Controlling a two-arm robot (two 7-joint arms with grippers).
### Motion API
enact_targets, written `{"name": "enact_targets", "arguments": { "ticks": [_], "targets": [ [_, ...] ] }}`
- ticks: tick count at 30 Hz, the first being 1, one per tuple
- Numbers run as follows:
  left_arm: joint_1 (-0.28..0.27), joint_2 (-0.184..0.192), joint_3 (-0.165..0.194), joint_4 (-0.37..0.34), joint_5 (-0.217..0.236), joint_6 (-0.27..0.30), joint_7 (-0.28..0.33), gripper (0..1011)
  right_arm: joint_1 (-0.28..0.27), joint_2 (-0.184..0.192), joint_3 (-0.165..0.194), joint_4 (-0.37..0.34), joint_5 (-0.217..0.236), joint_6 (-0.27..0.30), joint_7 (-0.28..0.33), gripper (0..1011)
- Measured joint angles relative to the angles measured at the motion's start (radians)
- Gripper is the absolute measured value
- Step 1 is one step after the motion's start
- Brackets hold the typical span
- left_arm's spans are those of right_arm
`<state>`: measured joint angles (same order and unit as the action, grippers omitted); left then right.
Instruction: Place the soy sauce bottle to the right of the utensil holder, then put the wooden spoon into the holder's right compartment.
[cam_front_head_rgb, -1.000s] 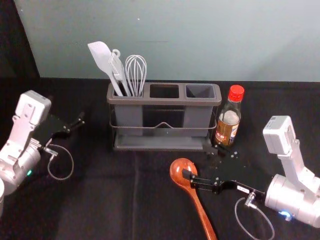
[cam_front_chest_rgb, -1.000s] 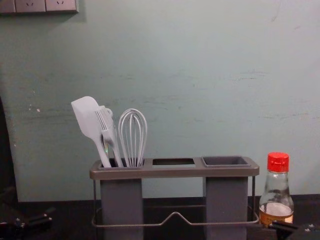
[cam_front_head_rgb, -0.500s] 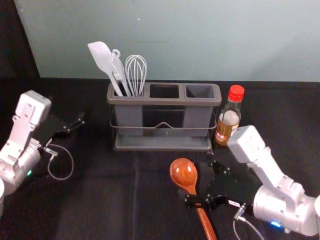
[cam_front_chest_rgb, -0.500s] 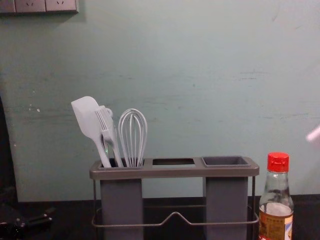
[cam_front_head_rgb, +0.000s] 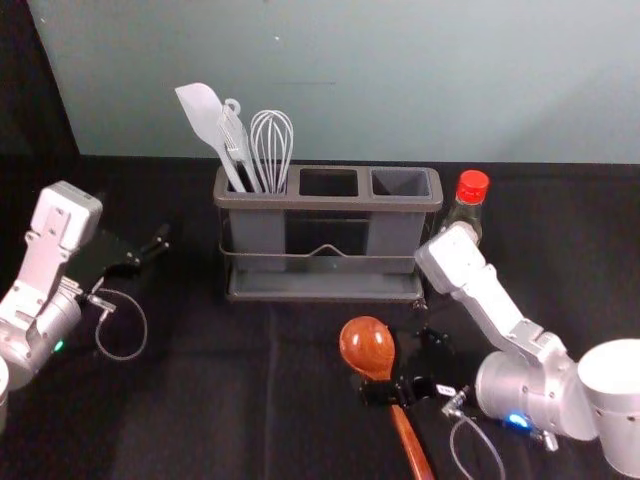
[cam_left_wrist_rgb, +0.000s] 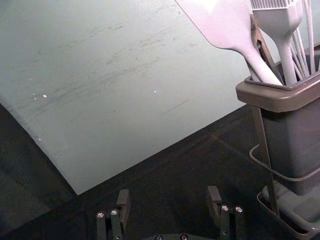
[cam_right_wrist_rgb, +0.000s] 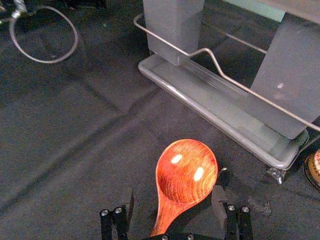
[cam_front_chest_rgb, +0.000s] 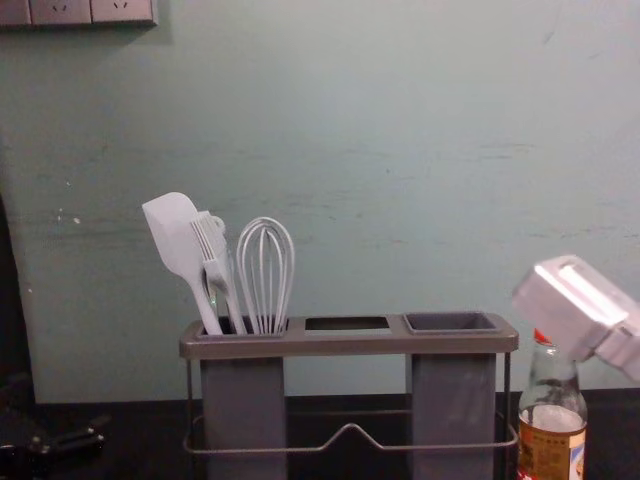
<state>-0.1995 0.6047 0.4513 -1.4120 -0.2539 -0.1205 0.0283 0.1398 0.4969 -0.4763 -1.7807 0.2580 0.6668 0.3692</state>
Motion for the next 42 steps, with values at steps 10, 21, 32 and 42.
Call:
{"name": "enact_targets", "arguments": {
  "ticks": [10, 21, 32, 42],
  "targets": [
    [0.0, 0.0, 0.0, 0.0, 0.0, 0.0, 0.0, 1005, 0.039, -0.048, -0.015, 0.022, -0.058, 0.044, -0.03, 1000],
    [0.0, 0.0, 0.0, 0.0, 0.0, 0.0, 0.0, 1005, 0.049, -0.091, -0.008, 0.044, -0.085, 0.037, -0.039, 1000],
    [0.0, 0.0, 0.0, 0.0, 0.0, 0.0, 0.0, 1005, 0.063, -0.127, -0.011, 0.091, -0.114, 0.025, -0.02, 1000],
    [0.0, 0.0, 0.0, 0.0, 0.0, 0.0, 0.0, 1005, 0.062, -0.144, -0.005, 0.112, -0.145, 0.012, -0.013, 1000]
  ]
}}
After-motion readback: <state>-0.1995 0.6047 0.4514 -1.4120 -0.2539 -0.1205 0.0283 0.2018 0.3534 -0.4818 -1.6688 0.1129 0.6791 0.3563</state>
